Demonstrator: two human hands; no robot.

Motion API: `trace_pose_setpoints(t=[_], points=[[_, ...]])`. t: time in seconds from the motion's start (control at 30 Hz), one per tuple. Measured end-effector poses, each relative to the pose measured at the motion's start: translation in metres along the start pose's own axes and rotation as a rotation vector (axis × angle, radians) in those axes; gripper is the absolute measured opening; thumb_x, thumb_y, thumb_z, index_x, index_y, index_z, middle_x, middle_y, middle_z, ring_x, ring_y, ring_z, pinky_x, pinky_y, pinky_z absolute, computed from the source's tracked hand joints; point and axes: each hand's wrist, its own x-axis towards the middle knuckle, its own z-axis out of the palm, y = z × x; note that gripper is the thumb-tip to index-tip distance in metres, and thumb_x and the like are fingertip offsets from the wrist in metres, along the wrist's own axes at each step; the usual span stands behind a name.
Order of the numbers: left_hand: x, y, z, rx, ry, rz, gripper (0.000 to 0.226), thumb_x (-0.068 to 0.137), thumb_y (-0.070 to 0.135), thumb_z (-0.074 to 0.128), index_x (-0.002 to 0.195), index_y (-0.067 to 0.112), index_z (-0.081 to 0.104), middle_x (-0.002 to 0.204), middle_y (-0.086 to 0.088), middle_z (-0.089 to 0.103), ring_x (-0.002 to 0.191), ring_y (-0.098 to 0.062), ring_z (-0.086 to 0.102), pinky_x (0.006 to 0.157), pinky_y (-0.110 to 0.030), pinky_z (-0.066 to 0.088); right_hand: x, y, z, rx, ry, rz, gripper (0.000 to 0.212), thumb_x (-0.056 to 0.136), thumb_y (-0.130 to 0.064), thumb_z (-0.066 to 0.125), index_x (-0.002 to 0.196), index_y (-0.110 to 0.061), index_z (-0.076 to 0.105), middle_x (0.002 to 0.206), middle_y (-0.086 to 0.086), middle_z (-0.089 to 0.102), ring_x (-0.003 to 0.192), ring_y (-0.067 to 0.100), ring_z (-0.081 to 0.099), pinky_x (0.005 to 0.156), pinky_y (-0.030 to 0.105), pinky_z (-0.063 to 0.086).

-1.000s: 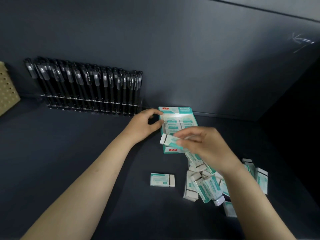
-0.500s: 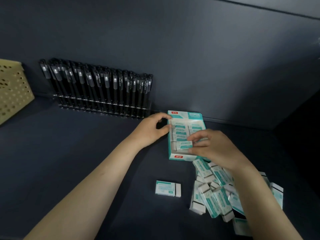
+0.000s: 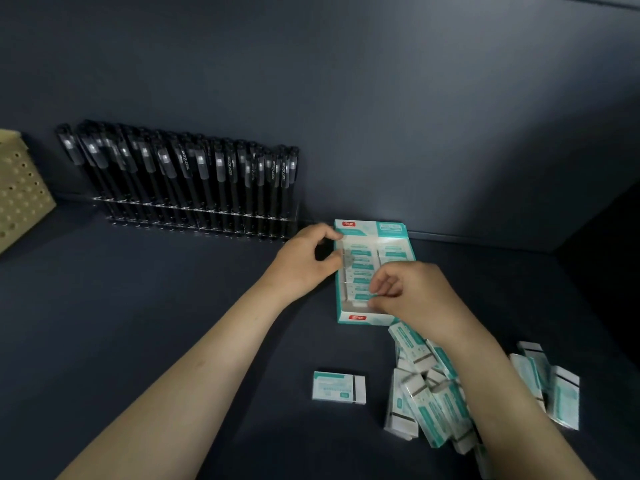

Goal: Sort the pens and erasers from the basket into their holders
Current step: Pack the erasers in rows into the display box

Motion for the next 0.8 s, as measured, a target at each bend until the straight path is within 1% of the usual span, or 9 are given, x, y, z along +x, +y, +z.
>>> trace_pose_setpoints(t=[0.17, 0.23, 0.3, 0.4, 0.43, 0.5, 0.57, 0.7, 0.8], points=[[-0.002, 0.002, -0.001, 0.009, -0.006, 0.026, 0.023, 0.090, 0.020, 0.062, 0.113, 0.017, 0.061, 0.122, 0.007, 0.058, 0.113, -0.006, 0.053, 0.096, -0.021, 0.040, -0.001, -0.004, -0.010, -0.031, -0.068, 0.018, 0.021, 0.073, -0.022, 0.084, 0.090, -0.022, 0.072, 0.082, -0.013, 0.065, 0.072, -0.003, 0.061, 0.061, 0.003, 0.044], [-0.003, 0.001, -0.001, 0.020, -0.016, 0.037, 0.023, 0.091, 0.020, 0.061, 0.113, 0.018, 0.060, 0.122, 0.008, 0.058, 0.113, -0.005, 0.052, 0.094, -0.017, 0.039, -0.009, -0.011, -0.016, -0.100, -0.046, -0.045, 0.026, 0.072, -0.031, 0.083, 0.095, -0.027, 0.072, 0.087, -0.014, 0.061, 0.075, -0.002, 0.057, 0.063, 0.003, 0.040], [-0.002, -0.001, -0.001, 0.036, -0.021, 0.046, 0.022, 0.091, 0.020, 0.061, 0.114, 0.019, 0.060, 0.123, 0.007, 0.057, 0.113, -0.006, 0.052, 0.091, -0.013, 0.036, -0.023, -0.020, -0.020, -0.088, -0.050, -0.170, 0.024, 0.071, -0.034, 0.084, 0.091, -0.030, 0.072, 0.087, -0.012, 0.061, 0.080, 0.002, 0.055, 0.066, 0.007, 0.038], [-0.001, -0.004, -0.001, 0.035, -0.006, 0.068, 0.022, 0.091, 0.018, 0.062, 0.113, 0.018, 0.060, 0.120, 0.003, 0.059, 0.111, -0.011, 0.055, 0.089, -0.012, 0.035, -0.049, -0.032, -0.015, 0.023, -0.278, -0.340, 0.020, 0.071, -0.034, 0.084, 0.088, -0.029, 0.074, 0.082, -0.011, 0.065, 0.087, 0.007, 0.055, 0.077, 0.017, 0.044], [-0.002, -0.004, -0.001, 0.036, -0.006, 0.071, 0.022, 0.091, 0.017, 0.062, 0.113, 0.016, 0.061, 0.119, 0.002, 0.059, 0.109, -0.010, 0.055, 0.087, -0.011, 0.034, -0.056, -0.034, -0.011, -0.005, -0.335, -0.371, 0.021, 0.072, -0.036, 0.083, 0.090, -0.031, 0.074, 0.083, -0.012, 0.065, 0.088, 0.007, 0.054, 0.079, 0.019, 0.044], [-0.002, -0.003, -0.001, 0.043, -0.008, 0.081, 0.023, 0.092, 0.017, 0.061, 0.115, 0.014, 0.060, 0.120, 0.001, 0.060, 0.109, -0.010, 0.054, 0.087, -0.010, 0.034, -0.063, -0.035, 0.001, -0.102, -0.370, -0.408, 0.026, 0.072, -0.039, 0.081, 0.096, -0.032, 0.072, 0.086, -0.015, 0.065, 0.090, 0.005, 0.052, 0.080, 0.020, 0.042], [-0.004, -0.002, -0.001, 0.056, -0.007, 0.097, 0.023, 0.093, 0.017, 0.060, 0.116, 0.013, 0.060, 0.122, 0.001, 0.060, 0.110, -0.009, 0.054, 0.087, -0.010, 0.034, -0.065, -0.035, 0.012, -0.173, -0.365, -0.416, 0.030, 0.074, -0.038, 0.080, 0.102, -0.032, 0.070, 0.090, -0.015, 0.061, 0.088, 0.003, 0.049, 0.079, 0.018, 0.041], [-0.007, 0.001, -0.002, 0.081, -0.003, 0.109, 0.024, 0.094, 0.018, 0.058, 0.117, 0.012, 0.060, 0.124, 0.002, 0.060, 0.110, -0.007, 0.053, 0.085, -0.010, 0.033, -0.065, -0.032, 0.024, -0.190, -0.353, -0.400, 0.032, 0.077, -0.030, 0.079, 0.107, -0.030, 0.069, 0.095, -0.017, 0.053, 0.081, -0.005, 0.047, 0.075, 0.012, 0.037], [-0.009, 0.003, -0.003, 0.092, 0.003, 0.118, 0.024, 0.094, 0.018, 0.058, 0.117, 0.012, 0.060, 0.123, 0.001, 0.060, 0.109, -0.006, 0.052, 0.087, -0.011, 0.033, -0.066, -0.028, 0.022, -0.127, -0.343, -0.379, 0.036, 0.080, -0.026, 0.078, 0.114, -0.031, 0.066, 0.095, -0.013, 0.059, 0.077, 0.002, 0.053, 0.071, 0.011, 0.040]])
